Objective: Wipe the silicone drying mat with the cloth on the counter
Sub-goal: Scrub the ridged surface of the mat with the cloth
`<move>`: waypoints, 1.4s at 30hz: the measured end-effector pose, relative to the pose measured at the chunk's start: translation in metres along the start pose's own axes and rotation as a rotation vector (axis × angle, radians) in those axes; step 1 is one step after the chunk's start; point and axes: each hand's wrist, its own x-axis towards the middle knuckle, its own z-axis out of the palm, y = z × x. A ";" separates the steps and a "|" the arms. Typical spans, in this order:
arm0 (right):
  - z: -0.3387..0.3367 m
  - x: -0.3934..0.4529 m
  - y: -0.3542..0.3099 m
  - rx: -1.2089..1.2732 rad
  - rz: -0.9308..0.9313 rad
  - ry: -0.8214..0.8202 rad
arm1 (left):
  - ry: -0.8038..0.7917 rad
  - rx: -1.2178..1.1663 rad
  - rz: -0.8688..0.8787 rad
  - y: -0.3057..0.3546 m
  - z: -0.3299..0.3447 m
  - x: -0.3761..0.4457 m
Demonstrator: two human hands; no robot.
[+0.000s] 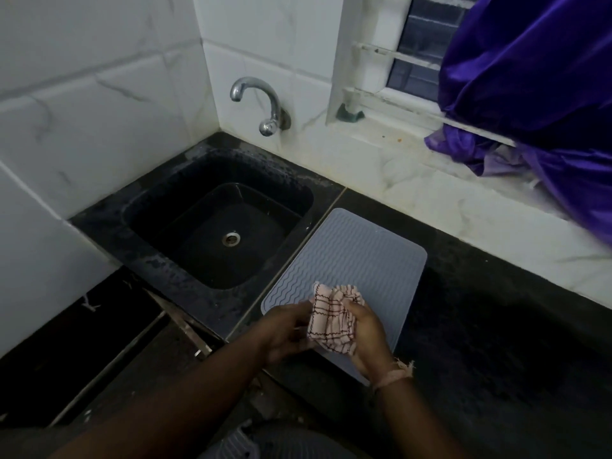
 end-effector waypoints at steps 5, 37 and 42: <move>-0.005 0.014 -0.010 -0.289 -0.038 -0.177 | -0.030 -0.099 0.045 -0.008 0.008 0.011; -0.030 0.072 -0.066 -0.003 -0.033 -0.175 | 0.727 0.541 0.210 -0.031 -0.061 0.021; 0.007 0.074 -0.067 -0.628 -0.372 -0.185 | 0.696 0.803 0.270 -0.026 -0.063 0.027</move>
